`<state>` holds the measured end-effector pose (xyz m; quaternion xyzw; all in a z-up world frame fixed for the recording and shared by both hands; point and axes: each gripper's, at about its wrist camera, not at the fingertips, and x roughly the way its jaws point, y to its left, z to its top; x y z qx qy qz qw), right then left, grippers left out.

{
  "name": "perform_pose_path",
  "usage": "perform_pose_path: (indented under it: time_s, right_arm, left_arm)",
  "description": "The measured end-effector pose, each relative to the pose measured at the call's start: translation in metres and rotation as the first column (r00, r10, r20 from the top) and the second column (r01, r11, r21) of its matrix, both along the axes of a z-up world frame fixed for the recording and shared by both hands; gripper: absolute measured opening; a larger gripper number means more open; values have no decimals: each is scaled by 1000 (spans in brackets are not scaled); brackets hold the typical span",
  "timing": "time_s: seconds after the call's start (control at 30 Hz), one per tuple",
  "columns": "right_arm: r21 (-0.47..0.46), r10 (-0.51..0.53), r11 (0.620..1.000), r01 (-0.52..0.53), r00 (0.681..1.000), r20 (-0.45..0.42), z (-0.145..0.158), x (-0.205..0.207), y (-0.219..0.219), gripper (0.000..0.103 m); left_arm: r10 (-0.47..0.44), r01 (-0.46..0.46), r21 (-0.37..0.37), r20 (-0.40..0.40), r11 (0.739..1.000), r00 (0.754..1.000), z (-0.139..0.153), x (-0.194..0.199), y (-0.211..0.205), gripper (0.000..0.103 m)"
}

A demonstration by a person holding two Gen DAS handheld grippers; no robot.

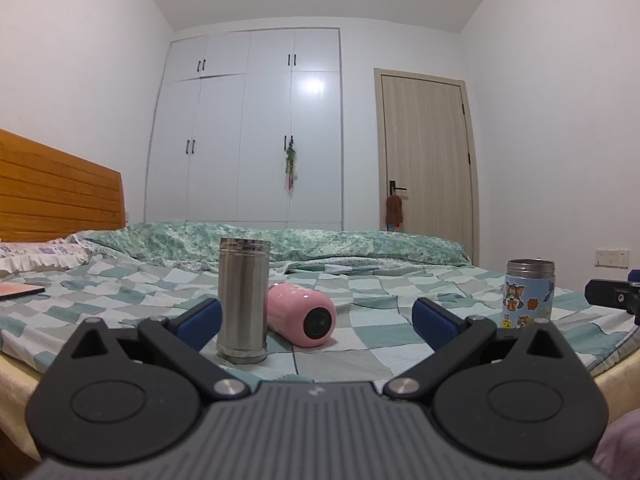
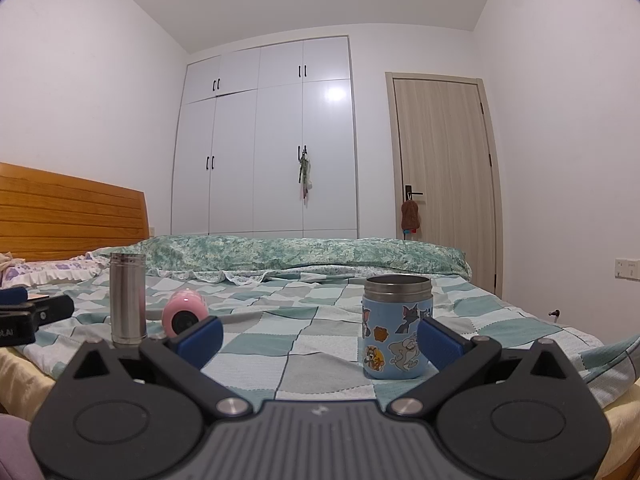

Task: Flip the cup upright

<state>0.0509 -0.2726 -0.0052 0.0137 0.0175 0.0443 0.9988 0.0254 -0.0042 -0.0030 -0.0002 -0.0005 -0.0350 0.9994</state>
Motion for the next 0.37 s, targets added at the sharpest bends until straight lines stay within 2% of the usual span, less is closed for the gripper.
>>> perform_pose_path:
  time_s: [0.37]
  right_arm:
    - [0, 0, 1000, 0, 1000, -1, 0, 0, 1, 103]
  left_arm:
    - [-33, 33, -9, 11, 999, 999, 0, -1, 1, 103]
